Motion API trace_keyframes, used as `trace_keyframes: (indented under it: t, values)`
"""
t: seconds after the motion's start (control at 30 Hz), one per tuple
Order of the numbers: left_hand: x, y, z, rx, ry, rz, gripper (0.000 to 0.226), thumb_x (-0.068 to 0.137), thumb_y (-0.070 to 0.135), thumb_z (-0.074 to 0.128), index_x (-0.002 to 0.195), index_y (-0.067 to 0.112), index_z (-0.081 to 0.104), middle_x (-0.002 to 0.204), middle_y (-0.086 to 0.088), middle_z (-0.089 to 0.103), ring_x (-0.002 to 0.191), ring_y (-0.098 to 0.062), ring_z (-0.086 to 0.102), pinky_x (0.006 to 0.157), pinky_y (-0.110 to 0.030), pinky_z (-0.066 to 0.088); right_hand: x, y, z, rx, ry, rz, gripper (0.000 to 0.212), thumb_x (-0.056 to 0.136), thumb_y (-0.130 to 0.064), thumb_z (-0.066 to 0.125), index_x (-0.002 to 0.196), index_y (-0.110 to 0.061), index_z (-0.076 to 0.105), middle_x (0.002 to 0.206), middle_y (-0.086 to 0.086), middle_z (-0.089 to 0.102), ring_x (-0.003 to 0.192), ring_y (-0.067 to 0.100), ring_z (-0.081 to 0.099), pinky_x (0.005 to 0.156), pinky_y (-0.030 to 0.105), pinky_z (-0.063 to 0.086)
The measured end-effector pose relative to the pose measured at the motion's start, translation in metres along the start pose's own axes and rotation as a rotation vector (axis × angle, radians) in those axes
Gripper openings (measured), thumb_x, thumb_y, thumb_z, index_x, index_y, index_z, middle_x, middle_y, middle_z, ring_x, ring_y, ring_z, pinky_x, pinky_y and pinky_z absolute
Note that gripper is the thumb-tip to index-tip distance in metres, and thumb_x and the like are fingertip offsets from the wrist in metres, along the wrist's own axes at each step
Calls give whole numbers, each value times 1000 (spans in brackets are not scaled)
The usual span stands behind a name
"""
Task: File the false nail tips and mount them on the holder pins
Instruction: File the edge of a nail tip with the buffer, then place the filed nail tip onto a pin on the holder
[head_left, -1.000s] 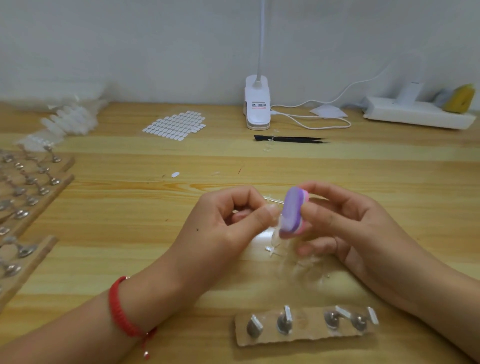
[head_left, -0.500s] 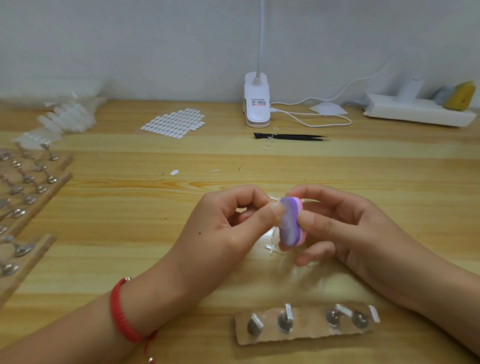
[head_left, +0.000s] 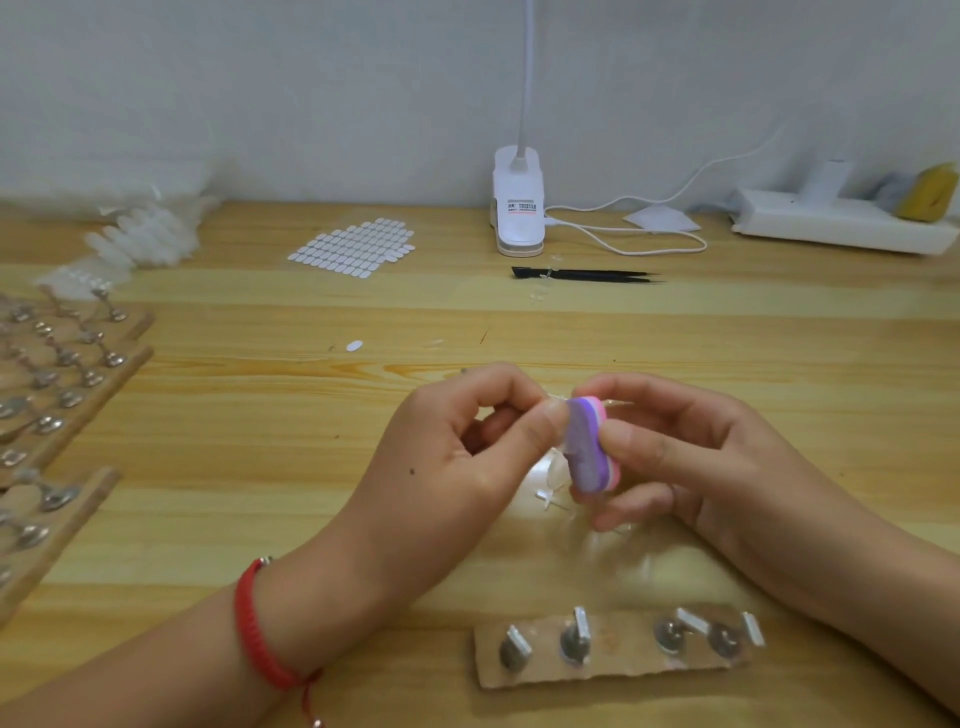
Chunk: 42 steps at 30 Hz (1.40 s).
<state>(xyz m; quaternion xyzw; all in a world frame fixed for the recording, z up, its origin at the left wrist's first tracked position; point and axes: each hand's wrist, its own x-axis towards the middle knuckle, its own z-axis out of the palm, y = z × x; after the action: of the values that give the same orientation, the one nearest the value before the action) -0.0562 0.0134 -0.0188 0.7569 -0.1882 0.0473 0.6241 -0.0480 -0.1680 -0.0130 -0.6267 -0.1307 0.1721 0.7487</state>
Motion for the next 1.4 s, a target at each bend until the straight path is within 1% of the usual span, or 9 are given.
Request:
trace_keyframes:
  t: [0.1,0.23,0.4,0.5,0.67,0.9,1.0,1.2,1.4]
  values:
    - [-1,2,1,25,-69,28,18,83,26,63,67,17,63,49,5,43,44,-8,34,50,-13,27,4,1,-2,127,115,-13,23,74,-17,74,97,-14,72,77,11,70,67,17,70,55,26,57]
    - [2,3,-1,-46,4,-59,19,82,39,69,70,24,69,54,4,48,45,-9,31,45,-16,24,3,-2,-5,286,119,50,22,74,-12,59,95,-12,51,68,11,56,56,28,66,47,30,55]
    - [4,4,-2,-91,47,-147,26,71,49,60,77,28,74,50,5,45,42,-7,36,43,-12,28,-1,-1,-1,250,55,79,21,68,-9,40,84,-17,51,71,9,46,45,13,35,36,18,31]
    - [5,7,-5,-119,49,-162,26,68,52,61,79,33,76,65,13,63,42,-3,49,46,-10,34,-4,-3,1,89,8,46,13,71,-14,51,82,-20,53,63,3,47,44,9,28,38,16,24]
    - [3,17,-8,-191,-4,-109,21,72,46,70,82,29,77,74,11,69,45,-5,57,47,-9,37,-11,-5,12,-225,123,-153,16,74,-26,73,89,-27,69,50,-7,38,40,8,31,39,15,30]
    - [-2,18,-6,-274,-152,-206,16,72,41,69,80,29,76,80,5,73,47,-6,59,43,-11,36,-15,-11,15,-225,185,-199,22,67,-35,76,77,-15,73,47,-5,37,40,10,29,38,16,29]
    - [-2,20,-8,-155,-148,-145,14,71,41,73,79,30,72,73,10,70,46,-4,57,46,-10,38,-16,-10,13,-191,140,-150,10,75,-27,75,71,-20,69,50,-3,35,41,9,28,38,17,27]
    - [1,30,-18,491,-133,350,21,78,39,73,96,27,71,84,14,61,58,-12,58,56,-13,36,-15,-10,9,-15,-64,77,13,71,-32,68,63,-25,61,50,-9,32,38,3,22,36,12,19]
    - [-18,39,-33,472,6,274,22,72,46,75,87,30,75,80,11,64,61,-14,59,52,-17,38,-13,-7,6,16,-38,122,16,67,-30,78,79,-23,70,53,-6,33,40,4,21,35,14,17]
